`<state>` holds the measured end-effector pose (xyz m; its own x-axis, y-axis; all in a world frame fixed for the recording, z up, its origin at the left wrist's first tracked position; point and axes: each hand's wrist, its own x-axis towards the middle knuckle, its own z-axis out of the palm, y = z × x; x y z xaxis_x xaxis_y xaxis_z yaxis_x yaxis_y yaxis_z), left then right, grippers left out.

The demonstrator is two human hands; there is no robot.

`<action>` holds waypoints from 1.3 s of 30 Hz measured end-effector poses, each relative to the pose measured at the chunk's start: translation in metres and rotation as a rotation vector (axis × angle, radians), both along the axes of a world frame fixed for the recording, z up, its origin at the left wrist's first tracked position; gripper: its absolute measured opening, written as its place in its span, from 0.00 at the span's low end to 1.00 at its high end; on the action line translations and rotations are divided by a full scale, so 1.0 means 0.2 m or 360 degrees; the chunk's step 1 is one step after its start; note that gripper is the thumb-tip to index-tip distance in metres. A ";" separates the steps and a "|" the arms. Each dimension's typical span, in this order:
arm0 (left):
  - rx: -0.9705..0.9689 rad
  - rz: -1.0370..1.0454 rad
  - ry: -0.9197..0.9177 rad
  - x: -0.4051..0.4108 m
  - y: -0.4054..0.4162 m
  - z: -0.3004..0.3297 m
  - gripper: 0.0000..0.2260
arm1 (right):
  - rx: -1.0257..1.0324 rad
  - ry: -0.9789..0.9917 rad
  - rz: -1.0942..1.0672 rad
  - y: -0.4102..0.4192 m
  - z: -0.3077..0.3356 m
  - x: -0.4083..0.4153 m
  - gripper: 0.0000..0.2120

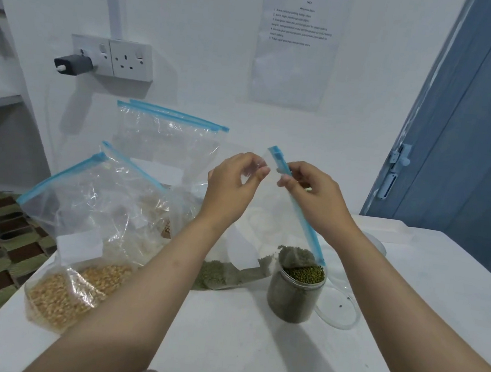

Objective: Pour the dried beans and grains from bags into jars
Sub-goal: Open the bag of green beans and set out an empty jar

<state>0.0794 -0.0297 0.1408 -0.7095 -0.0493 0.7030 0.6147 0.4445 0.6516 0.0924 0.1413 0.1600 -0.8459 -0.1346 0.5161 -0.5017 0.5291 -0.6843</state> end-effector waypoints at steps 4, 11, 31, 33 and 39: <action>0.0060 0.0030 0.0010 -0.01 0.00 0.00 0.09 | 0.0115 -0.0192 0.0001 0.10 -0.14 0.03 0.12; 0.0124 0.0077 -0.0028 -0.02 -0.03 0.00 0.06 | 0.0112 -0.0290 -0.0212 0.29 -0.39 0.11 0.08; 0.0344 0.0203 -0.0043 -0.04 -0.22 0.02 0.03 | 0.0029 0.0077 -0.0380 0.23 -0.33 0.07 0.04; 0.0414 0.0204 -0.0040 -0.03 -0.24 0.03 0.03 | 0.0011 0.0197 -0.0419 0.21 -0.30 0.06 0.04; 0.0566 0.0267 0.0021 -0.01 -0.31 0.10 0.04 | 0.0113 0.0465 -0.0412 0.15 -0.10 0.01 0.02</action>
